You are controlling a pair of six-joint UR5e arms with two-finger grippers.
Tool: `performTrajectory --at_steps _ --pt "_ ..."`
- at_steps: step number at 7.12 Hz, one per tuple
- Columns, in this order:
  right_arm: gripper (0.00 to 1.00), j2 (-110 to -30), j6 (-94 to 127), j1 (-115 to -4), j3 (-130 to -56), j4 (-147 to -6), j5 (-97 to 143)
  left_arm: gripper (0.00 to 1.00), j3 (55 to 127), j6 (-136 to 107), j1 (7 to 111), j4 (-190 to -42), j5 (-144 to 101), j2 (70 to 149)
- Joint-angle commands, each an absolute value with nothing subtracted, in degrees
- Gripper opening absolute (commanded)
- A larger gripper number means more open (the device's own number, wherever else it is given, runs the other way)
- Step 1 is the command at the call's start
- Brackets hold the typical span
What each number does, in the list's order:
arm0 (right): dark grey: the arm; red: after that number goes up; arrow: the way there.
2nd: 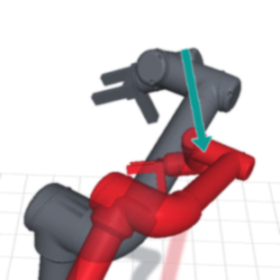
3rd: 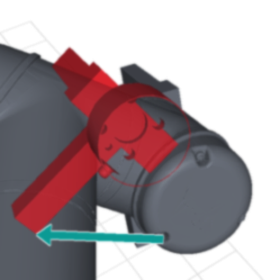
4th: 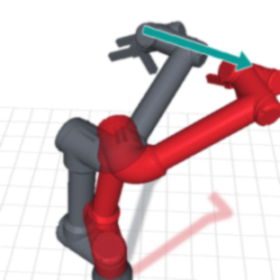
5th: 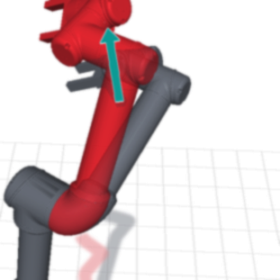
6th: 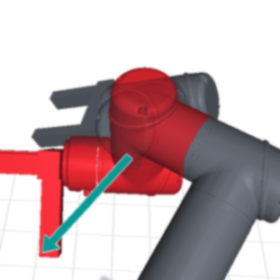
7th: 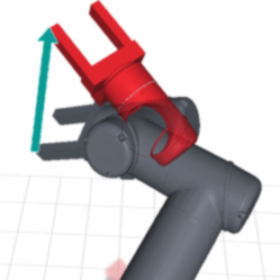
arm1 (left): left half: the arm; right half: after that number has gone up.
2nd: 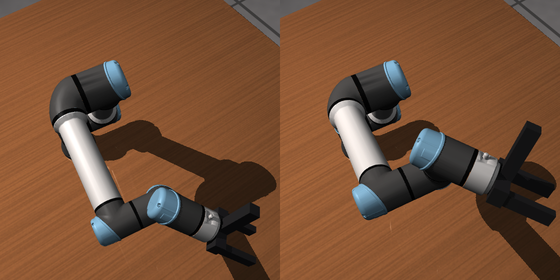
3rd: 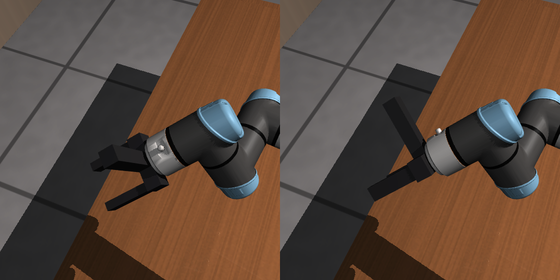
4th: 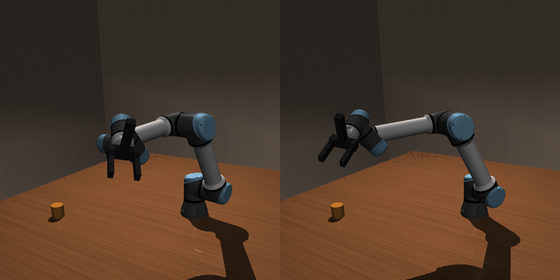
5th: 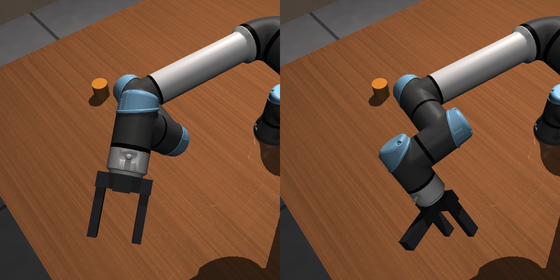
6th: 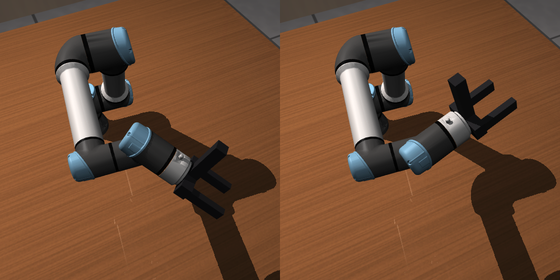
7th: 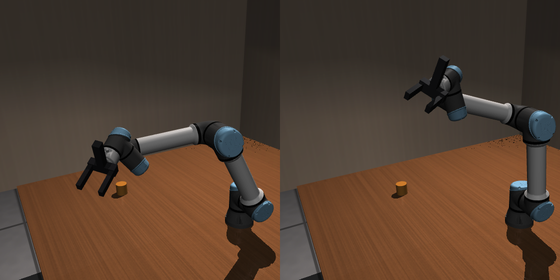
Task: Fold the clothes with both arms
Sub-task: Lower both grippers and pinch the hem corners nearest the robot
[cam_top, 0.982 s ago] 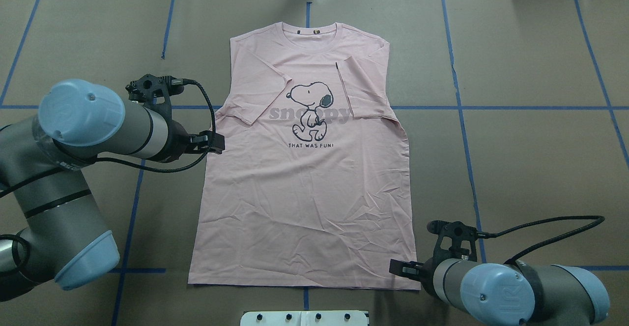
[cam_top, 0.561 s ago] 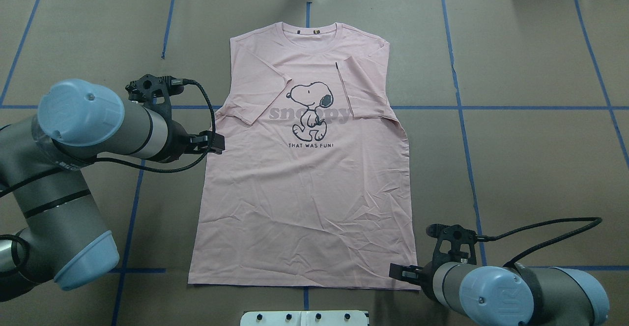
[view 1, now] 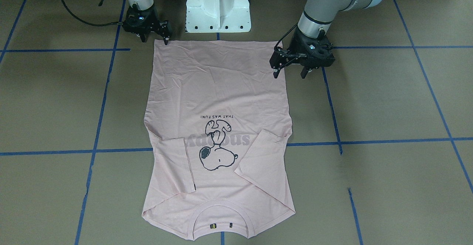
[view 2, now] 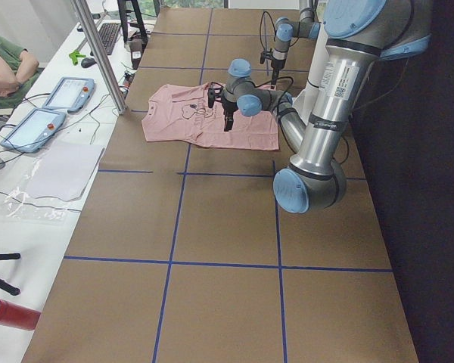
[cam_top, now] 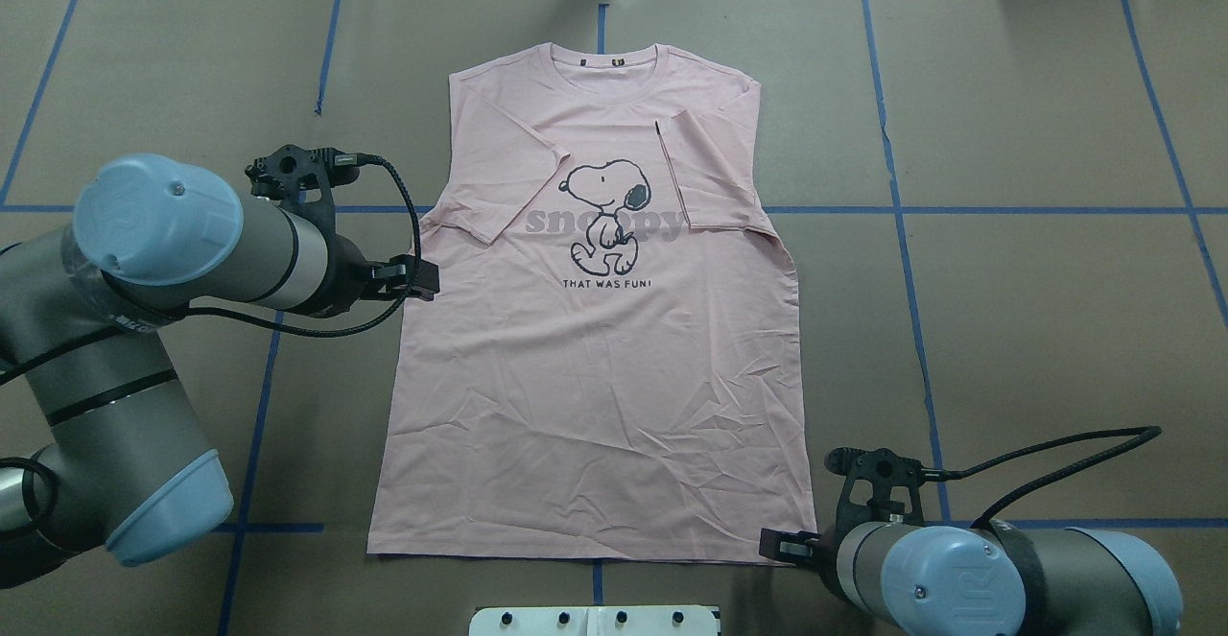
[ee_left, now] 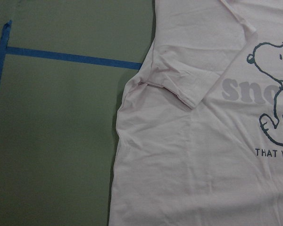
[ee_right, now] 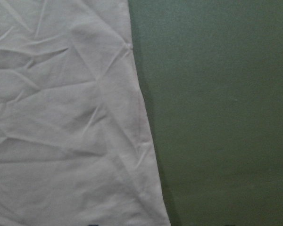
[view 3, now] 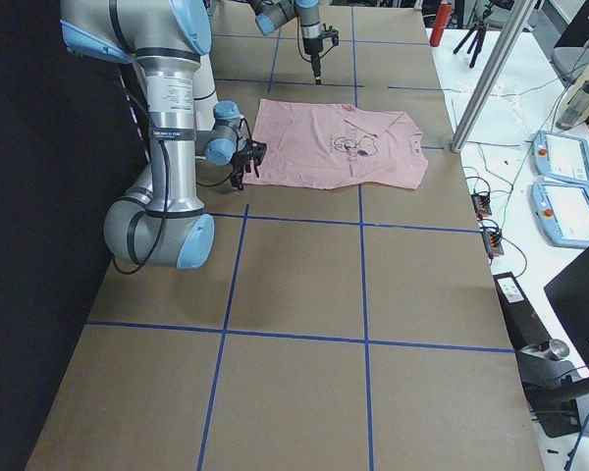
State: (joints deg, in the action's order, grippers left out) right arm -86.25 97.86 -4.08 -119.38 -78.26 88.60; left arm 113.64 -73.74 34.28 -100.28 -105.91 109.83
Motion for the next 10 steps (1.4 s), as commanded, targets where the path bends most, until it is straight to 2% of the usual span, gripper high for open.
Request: performTrajectory --at_steps 1,2,3,4,5,6,7,10 --pt "0.80 -85.3 97.8 -4.1 -119.1 -78.3 89.5 1.00 113.6 -73.7 34.3 -100.3 -105.8 110.0" --pt "0.76 -85.4 97.7 -4.0 -118.9 -78.3 89.6 1.00 113.6 -73.7 34.3 -100.3 -105.8 110.0" --pt "0.63 -85.4 97.7 -4.1 -118.9 -78.4 89.6 1.00 113.6 -73.7 34.3 -100.3 -105.8 110.0" --pt "0.57 -85.5 97.7 -4.1 -118.9 -78.4 89.6 1.00 113.6 -73.7 34.2 -100.3 -105.8 110.1" --pt "0.38 -85.5 97.6 -4.5 -119.0 -78.5 90.2 1.00 113.6 -73.7 34.2 -100.3 -105.8 110.1" --pt "0.15 -85.6 97.4 -5.3 -119.1 -78.4 91.2 1.00 113.5 -73.7 34.2 -100.3 -105.8 110.2" --pt "0.00 -85.7 97.2 -6.5 -119.2 -78.5 92.7 1.00 113.5 -73.7 34.2 -100.3 -105.9 110.3" --pt "0.00 -85.9 97.2 -7.9 -120.7 -78.4 92.4 1.00 113.0 -74.3 34.1 -100.3 -106.0 110.2"
